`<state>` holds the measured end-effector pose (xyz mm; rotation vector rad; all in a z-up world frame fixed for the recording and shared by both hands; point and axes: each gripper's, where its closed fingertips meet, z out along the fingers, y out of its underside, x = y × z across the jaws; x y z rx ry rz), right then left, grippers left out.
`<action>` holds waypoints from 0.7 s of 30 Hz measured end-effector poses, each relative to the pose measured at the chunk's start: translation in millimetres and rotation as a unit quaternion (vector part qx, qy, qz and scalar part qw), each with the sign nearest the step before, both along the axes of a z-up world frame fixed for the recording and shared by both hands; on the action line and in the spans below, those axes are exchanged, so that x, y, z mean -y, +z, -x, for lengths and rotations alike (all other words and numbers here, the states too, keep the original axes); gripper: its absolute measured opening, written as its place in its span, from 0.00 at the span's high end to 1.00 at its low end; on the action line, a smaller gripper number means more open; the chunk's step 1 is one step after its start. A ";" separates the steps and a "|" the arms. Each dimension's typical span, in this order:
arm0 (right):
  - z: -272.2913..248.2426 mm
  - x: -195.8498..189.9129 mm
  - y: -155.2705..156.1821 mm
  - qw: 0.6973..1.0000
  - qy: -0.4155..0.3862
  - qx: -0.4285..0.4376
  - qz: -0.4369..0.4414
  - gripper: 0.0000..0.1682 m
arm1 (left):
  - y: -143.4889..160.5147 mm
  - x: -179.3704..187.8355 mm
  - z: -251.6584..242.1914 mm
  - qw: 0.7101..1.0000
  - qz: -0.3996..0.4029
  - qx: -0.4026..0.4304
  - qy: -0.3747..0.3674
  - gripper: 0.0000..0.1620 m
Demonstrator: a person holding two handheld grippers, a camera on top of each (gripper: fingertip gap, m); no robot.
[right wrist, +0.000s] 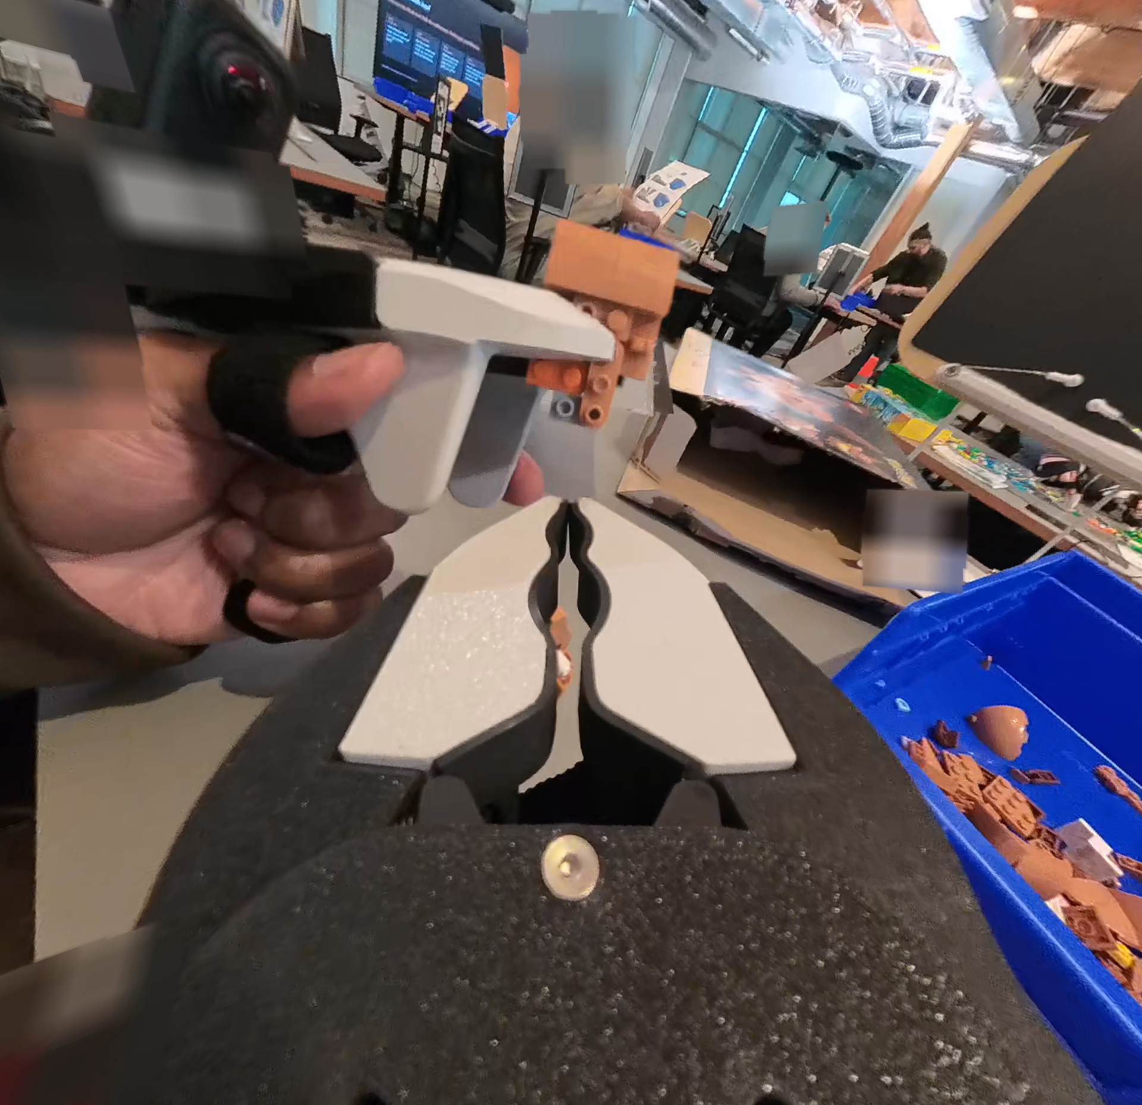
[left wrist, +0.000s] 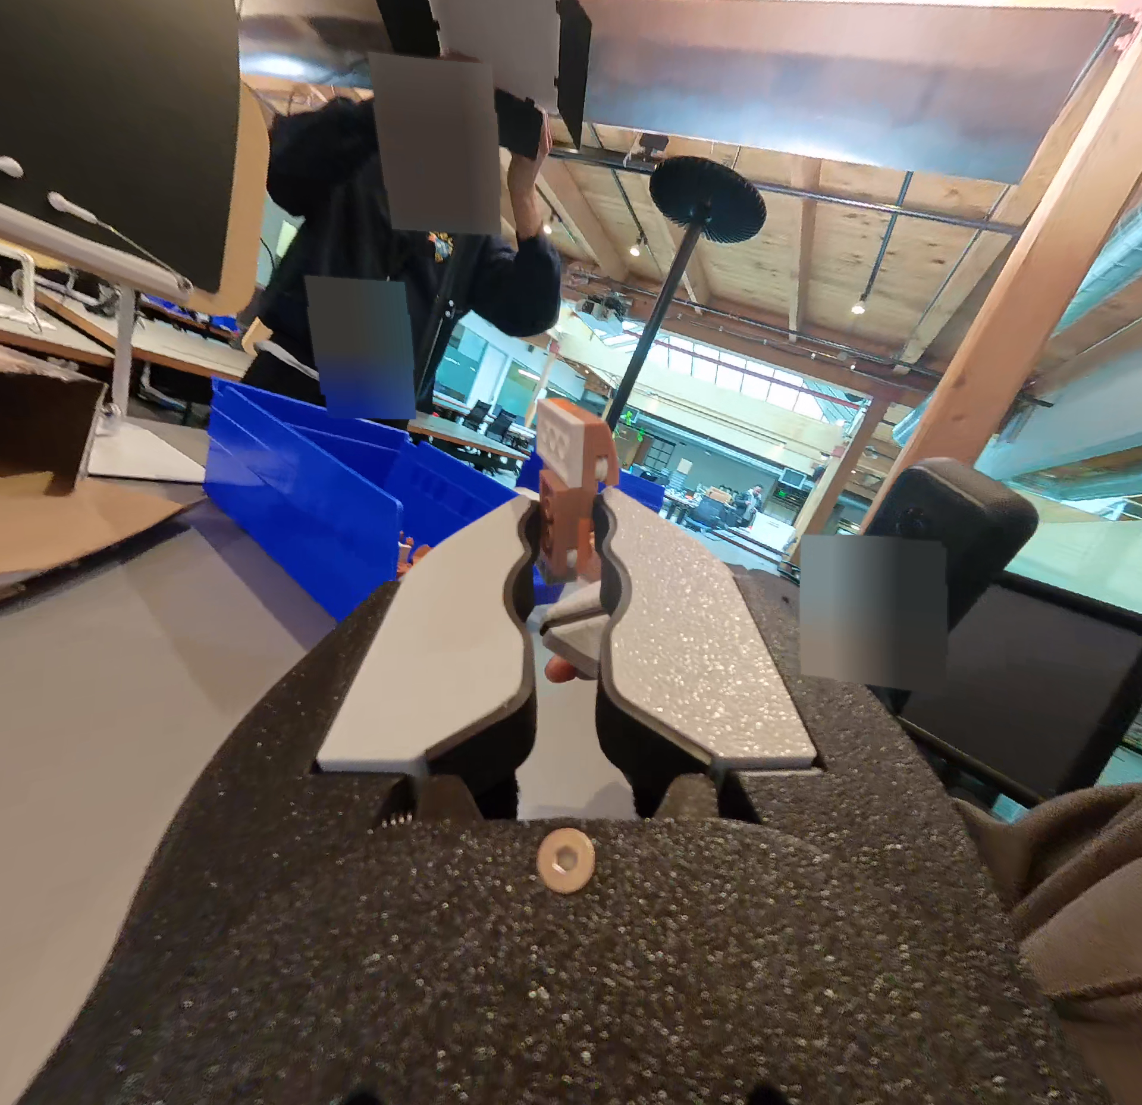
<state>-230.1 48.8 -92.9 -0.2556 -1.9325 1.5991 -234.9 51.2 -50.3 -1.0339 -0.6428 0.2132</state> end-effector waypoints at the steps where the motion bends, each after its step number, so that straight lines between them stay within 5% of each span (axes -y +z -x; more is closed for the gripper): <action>1: -0.4 -1.6 2.9 1.000 -0.003 -0.005 0.008 1.00 | 0.5 1.5 -0.6 1.000 -0.003 -0.006 0.007 0.90; 7: -12.8 -10.3 25.9 0.992 0.032 0.014 0.120 0.97 | -15.2 -2.4 -4.6 1.000 -0.019 0.012 0.009 0.90; 21: -12.5 -8.3 13.2 0.994 0.017 0.024 0.109 0.94 | -20.8 -15.2 -13.0 1.000 -0.009 0.009 -0.010 0.89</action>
